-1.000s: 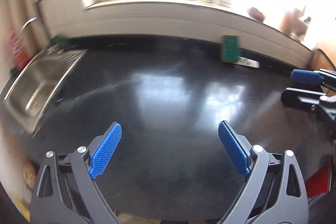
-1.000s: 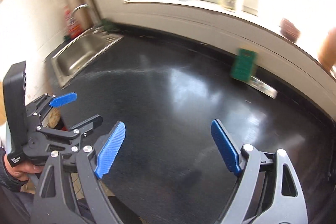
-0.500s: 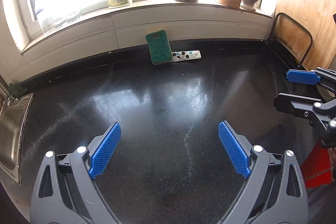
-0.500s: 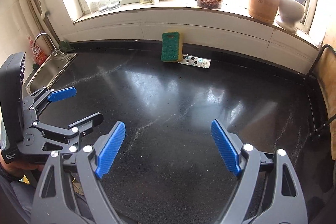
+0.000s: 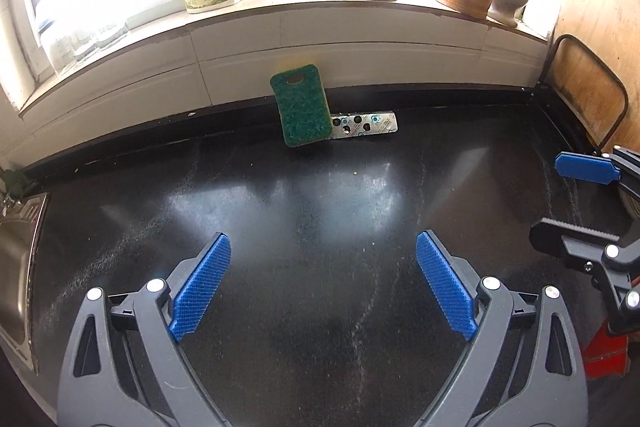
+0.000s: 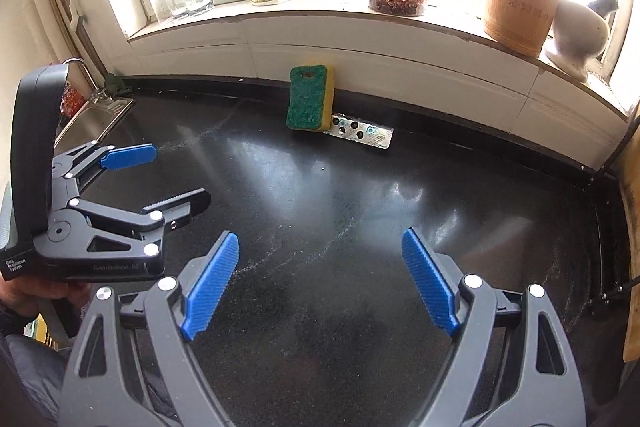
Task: Collect trash
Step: 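Bring both open tools back over the counter to the sponge, then grasp the green-yellow sponge with the left tool while the right tool grasps the pill strip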
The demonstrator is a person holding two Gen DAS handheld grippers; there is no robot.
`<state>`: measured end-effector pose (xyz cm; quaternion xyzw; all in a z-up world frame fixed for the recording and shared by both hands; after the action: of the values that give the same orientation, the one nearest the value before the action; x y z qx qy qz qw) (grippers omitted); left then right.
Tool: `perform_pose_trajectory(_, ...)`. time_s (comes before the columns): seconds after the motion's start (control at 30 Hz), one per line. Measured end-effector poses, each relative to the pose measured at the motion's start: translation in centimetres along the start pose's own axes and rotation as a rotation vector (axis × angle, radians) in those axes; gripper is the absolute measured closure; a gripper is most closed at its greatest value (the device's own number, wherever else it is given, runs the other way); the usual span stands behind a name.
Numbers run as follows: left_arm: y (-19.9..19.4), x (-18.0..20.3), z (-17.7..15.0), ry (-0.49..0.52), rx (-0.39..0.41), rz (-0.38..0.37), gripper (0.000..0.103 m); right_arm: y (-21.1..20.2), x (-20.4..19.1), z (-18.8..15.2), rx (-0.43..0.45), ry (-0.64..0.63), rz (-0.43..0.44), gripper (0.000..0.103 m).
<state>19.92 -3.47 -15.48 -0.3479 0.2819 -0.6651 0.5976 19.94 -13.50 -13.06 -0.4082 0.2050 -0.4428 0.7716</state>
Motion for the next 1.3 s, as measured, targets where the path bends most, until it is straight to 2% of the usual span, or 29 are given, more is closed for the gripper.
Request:
perform_pose_trajectory(0.33,9.8,0.7,6.9,-0.024,-0.050,0.044,0.012,6.3,4.6,1.9,-0.035,-0.028,0.033,0.022)
perform_pose_trajectory(0.5,15.4,0.1,8.9,-0.052,-0.083,0.078,0.012,10.5,6.6,3.0,-0.075,-0.066,0.066,0.022)
perform_pose_trajectory(0.6,18.1,-0.1,10.1,-0.069,-0.092,0.075,0.012,13.4,7.1,3.9,-0.087,-0.104,0.103,0.022)
perform_pose_trajectory(0.63,19.1,-0.3,10.5,-0.064,-0.099,0.079,0.012,14.2,6.7,4.1,-0.107,-0.133,0.153,0.022)
perform_pose_trajectory(0.7,20.4,-0.6,10.9,-0.057,-0.109,0.081,0.012,16.2,6.2,5.0,-0.109,-0.215,0.179,0.022)
perform_pose_trajectory(0.9,21.4,-1.1,11.8,-0.073,-0.099,0.037,0.014,20.5,4.9,6.9,-0.114,-0.419,0.271,0.023)
perform_pose_trajectory(1.03,21.9,-1.5,11.9,-0.072,-0.107,0.010,0.019,22.8,4.4,7.3,-0.131,-0.499,0.310,0.027)
perform_pose_trajectory(1.2,22.5,-2.0,12.1,-0.086,-0.117,-0.015,0.030,24.1,3.4,6.9,-0.153,-0.580,0.347,0.030)
perform_pose_trajectory(1.23,22.5,-1.9,12.0,-0.087,-0.122,-0.027,0.037,24.2,3.3,6.9,-0.147,-0.590,0.352,0.032)
perform_pose_trajectory(1.27,22.5,-1.8,11.8,-0.085,-0.127,-0.034,0.042,24.0,3.2,6.9,-0.147,-0.583,0.354,0.044)
perform_pose_trajectory(1.3,22.4,-1.9,11.8,-0.083,-0.126,-0.031,0.042,23.7,3.0,6.9,-0.144,-0.579,0.353,0.051)
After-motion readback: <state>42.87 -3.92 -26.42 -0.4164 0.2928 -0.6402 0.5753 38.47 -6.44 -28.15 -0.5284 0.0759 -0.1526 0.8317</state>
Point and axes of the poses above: each gripper's, at about its wrist camera, not at the fingertips, and y roughly the way its jaws point, x to its right, z to its top, the point moved 10 cm from there along y, roughly the way its jaws point, and after that the axes turned 12 degrees about -y, right-handed, at the moved point
